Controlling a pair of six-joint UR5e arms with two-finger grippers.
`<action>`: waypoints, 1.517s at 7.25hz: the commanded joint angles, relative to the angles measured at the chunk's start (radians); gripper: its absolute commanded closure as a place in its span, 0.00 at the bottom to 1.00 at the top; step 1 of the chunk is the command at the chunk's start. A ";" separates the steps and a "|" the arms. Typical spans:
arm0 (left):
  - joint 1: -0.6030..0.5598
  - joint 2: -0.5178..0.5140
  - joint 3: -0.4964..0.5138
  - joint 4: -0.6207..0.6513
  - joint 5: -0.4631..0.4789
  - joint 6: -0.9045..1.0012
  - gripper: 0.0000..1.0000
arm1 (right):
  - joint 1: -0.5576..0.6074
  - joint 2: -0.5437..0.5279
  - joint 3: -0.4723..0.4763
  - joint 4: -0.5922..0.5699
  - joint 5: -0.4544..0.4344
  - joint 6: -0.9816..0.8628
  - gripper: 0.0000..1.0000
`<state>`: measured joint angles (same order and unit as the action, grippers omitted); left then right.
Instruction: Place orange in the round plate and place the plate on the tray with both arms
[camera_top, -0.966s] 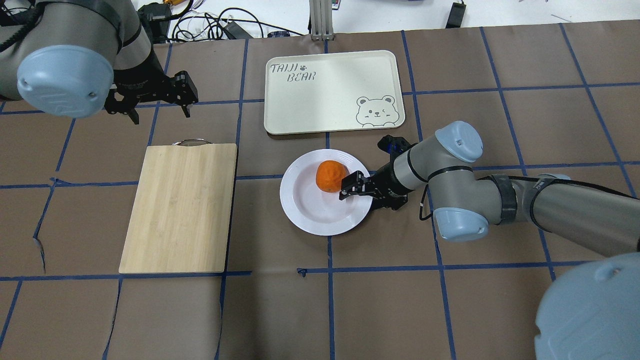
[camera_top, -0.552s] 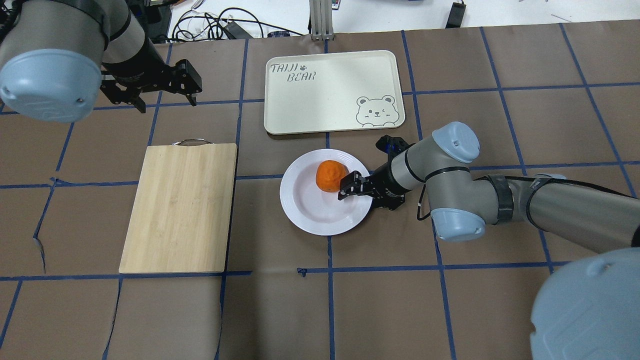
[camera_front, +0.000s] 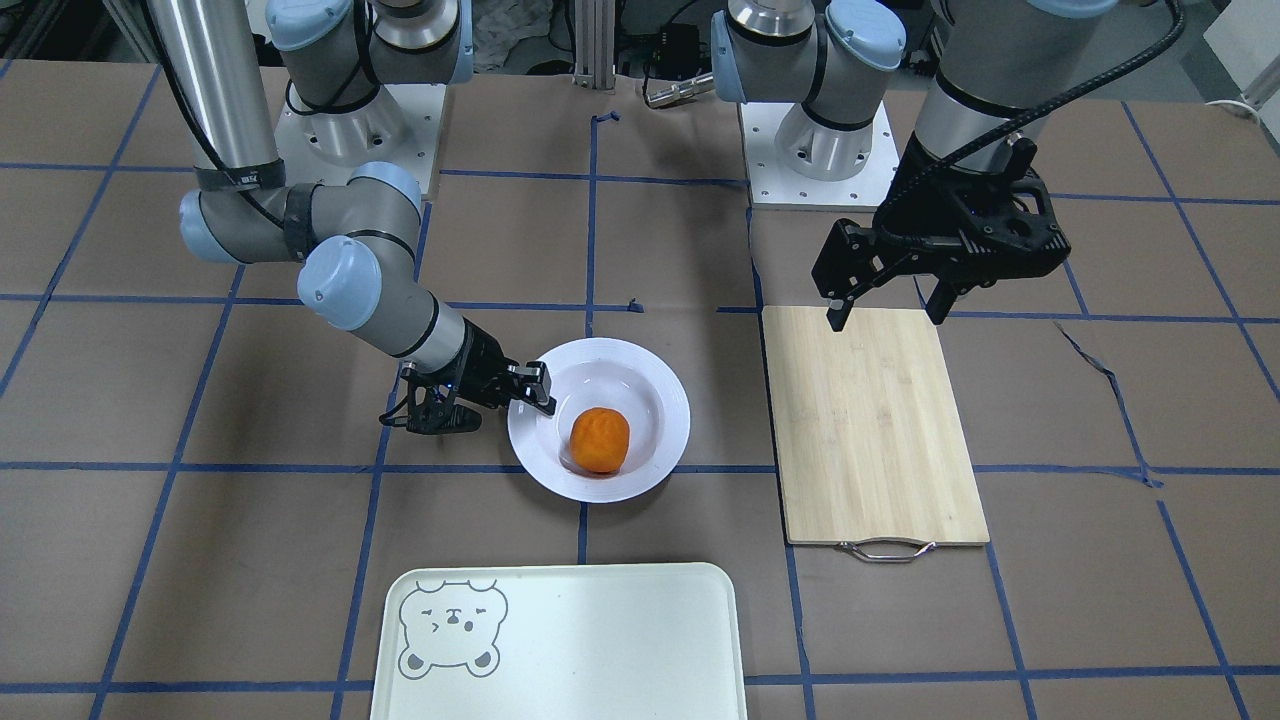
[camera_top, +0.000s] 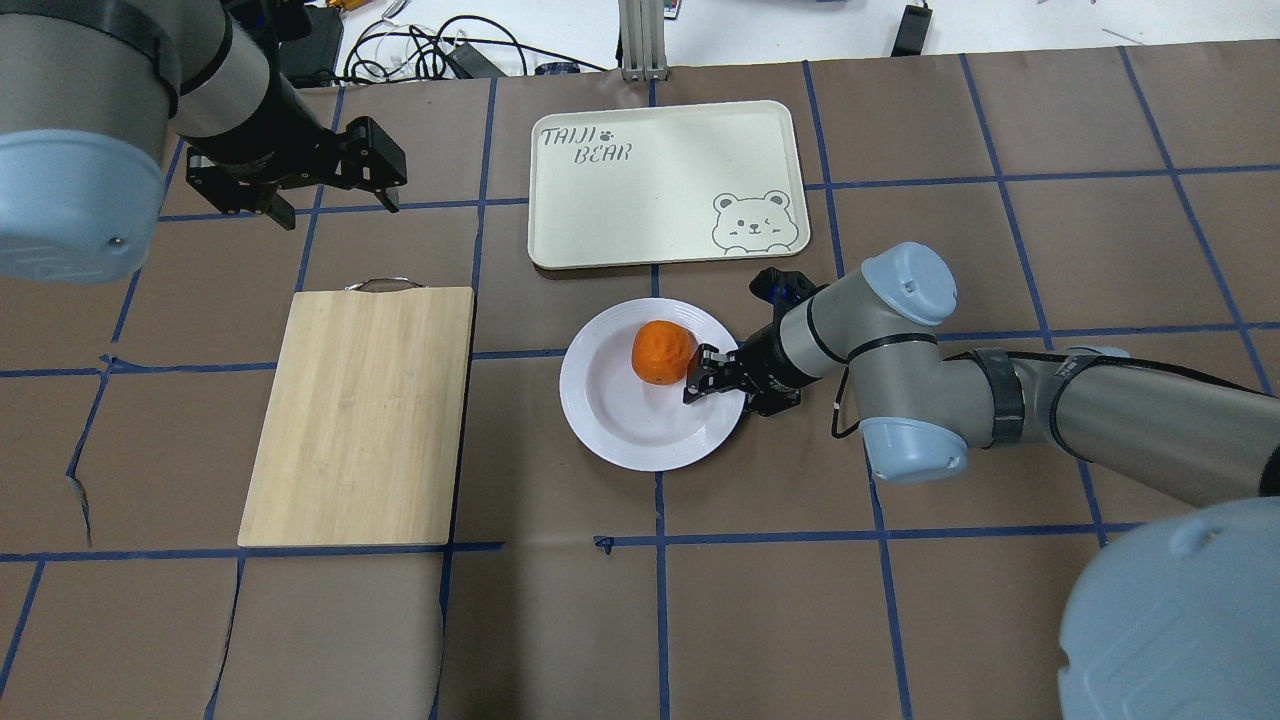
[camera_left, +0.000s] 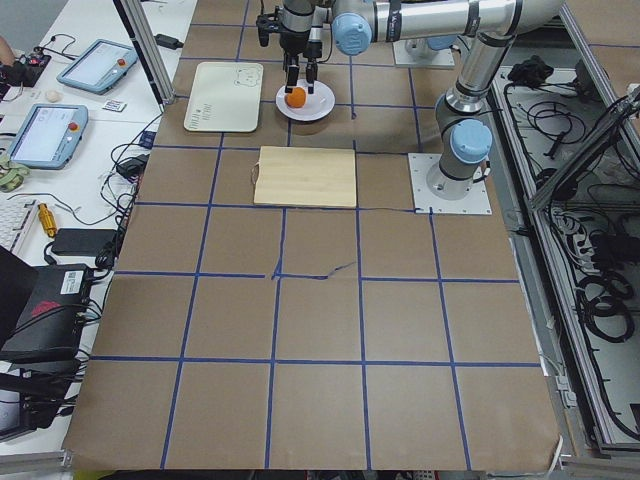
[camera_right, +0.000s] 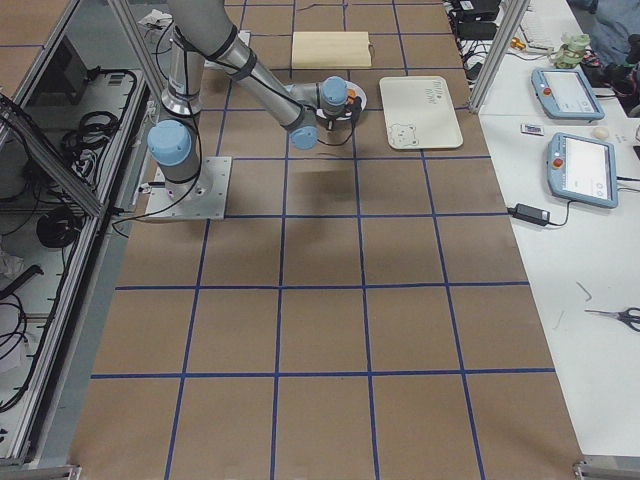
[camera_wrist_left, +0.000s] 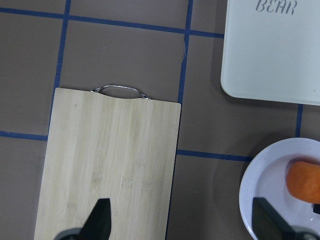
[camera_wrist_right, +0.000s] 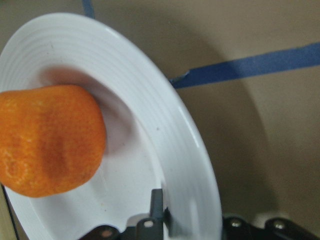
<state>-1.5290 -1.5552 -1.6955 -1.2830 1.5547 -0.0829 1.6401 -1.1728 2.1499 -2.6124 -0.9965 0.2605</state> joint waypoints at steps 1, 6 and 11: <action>0.004 0.003 -0.010 -0.006 0.001 0.000 0.00 | 0.018 -0.007 -0.028 0.002 -0.005 0.055 0.89; 0.004 0.004 -0.026 -0.004 -0.008 0.000 0.00 | 0.000 -0.002 -0.155 0.015 0.009 0.164 0.93; 0.003 0.003 -0.026 -0.004 -0.008 0.000 0.00 | -0.008 0.342 -0.725 0.208 -0.004 0.240 0.94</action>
<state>-1.5263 -1.5515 -1.7212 -1.2870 1.5461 -0.0828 1.6331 -0.9366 1.5643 -2.4405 -0.9956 0.4872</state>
